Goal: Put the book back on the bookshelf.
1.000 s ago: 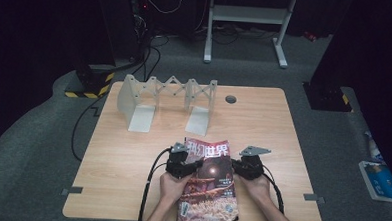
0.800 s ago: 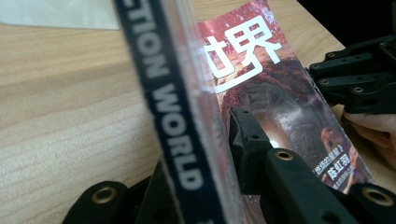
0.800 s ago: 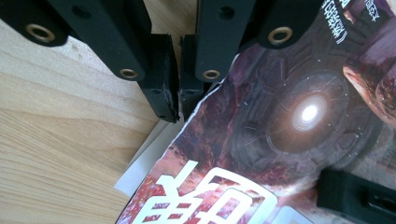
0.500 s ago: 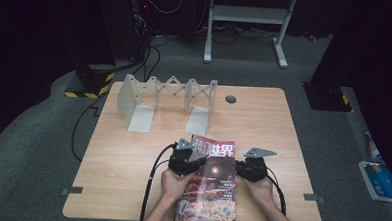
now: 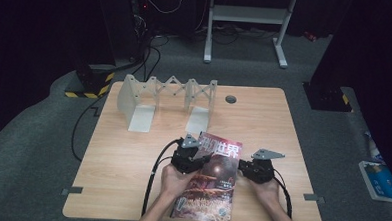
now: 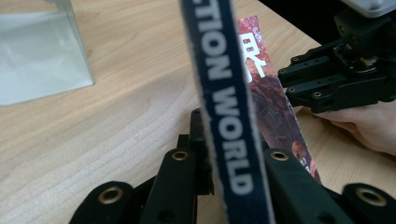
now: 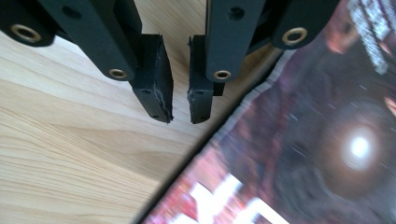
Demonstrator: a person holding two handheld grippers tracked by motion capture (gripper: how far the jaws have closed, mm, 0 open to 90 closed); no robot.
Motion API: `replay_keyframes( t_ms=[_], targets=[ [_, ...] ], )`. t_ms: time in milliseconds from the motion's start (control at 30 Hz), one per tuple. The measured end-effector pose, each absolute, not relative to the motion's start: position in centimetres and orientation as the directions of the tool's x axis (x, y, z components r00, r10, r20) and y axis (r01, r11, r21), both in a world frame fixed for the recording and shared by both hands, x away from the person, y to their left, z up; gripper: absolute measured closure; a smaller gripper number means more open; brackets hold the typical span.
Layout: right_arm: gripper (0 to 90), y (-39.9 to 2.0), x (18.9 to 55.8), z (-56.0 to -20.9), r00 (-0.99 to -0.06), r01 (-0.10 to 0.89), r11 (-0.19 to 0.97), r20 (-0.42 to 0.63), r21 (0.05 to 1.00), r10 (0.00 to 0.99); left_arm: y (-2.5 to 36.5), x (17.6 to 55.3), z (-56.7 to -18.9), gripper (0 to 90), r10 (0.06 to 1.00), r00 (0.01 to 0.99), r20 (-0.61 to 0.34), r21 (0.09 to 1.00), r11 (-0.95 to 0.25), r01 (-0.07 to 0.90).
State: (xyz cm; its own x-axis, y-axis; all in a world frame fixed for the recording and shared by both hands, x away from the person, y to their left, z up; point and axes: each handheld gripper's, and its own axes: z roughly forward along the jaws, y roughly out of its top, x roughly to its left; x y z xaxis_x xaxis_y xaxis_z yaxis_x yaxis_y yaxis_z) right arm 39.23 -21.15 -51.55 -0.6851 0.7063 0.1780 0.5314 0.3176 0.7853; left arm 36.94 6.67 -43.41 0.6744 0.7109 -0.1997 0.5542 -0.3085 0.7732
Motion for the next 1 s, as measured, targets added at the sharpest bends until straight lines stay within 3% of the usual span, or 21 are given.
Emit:
replay_keyframes(
  t_ms=[1000],
  targets=[
    [73.9,-22.0,38.6,-52.6,-0.673,0.546,0.341,0.158,0.766,0.723,6.1,39.0,-35.9,82.8,0.69,0.723,-0.027,0.773,-0.444,0.453]
  ],
)
